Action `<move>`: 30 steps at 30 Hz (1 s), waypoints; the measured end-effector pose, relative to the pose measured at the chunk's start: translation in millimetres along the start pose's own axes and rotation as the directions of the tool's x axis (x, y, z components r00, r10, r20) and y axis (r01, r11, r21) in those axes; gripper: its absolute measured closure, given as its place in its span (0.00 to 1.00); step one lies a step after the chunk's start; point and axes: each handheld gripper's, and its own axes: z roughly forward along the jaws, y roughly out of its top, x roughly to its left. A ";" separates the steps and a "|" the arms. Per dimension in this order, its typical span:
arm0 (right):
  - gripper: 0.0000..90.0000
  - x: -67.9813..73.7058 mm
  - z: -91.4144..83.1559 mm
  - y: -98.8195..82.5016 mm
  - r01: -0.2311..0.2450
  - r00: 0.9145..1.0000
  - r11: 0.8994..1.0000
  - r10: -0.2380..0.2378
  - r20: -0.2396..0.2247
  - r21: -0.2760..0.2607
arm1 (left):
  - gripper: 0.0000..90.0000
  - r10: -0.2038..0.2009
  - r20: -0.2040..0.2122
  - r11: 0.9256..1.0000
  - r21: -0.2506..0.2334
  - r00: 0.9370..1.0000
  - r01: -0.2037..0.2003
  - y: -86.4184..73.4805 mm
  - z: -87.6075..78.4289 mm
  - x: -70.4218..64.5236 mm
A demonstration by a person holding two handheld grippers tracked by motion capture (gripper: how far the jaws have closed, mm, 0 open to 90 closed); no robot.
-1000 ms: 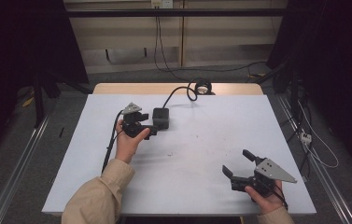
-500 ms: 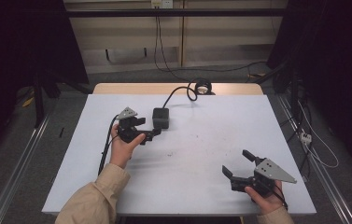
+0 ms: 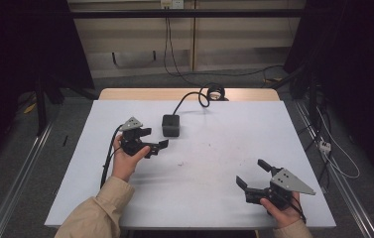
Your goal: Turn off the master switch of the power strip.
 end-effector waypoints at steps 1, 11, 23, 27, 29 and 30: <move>0.06 0.3 0.0 0.0 -0.001 1.000 1.000 0.001 -0.001 0.000 | 0.06 -0.002 0.002 1.000 -0.001 1.000 0.002 0.1 -0.6 -0.6; 0.06 0.6 -0.6 0.4 0.003 1.000 1.000 -0.003 0.001 -0.003 | 0.06 -0.005 -0.002 1.000 -0.010 1.000 0.005 -7.7 -10.0 1.0; 0.06 0.9 -0.2 0.4 0.002 1.000 1.000 -0.002 -0.002 0.000 | 0.06 -0.002 -0.011 1.000 -0.005 1.000 0.002 -15.3 -23.7 3.5; 0.06 0.7 -0.3 0.4 0.003 1.000 1.000 -0.003 -0.002 0.000 | 0.06 -0.004 -0.009 1.000 -0.006 1.000 0.004 -18.7 -28.6 3.9; 0.06 0.6 -0.5 0.4 0.002 1.000 1.000 -0.002 0.000 -0.001 | 0.06 -0.001 -0.013 1.000 -0.002 1.000 0.001 -19.9 -30.9 4.2; 0.06 0.5 -0.5 0.4 0.002 1.000 1.000 -0.002 0.000 -0.001 | 0.06 0.001 -0.012 1.000 -0.005 1.000 -0.001 -20.5 -32.3 4.5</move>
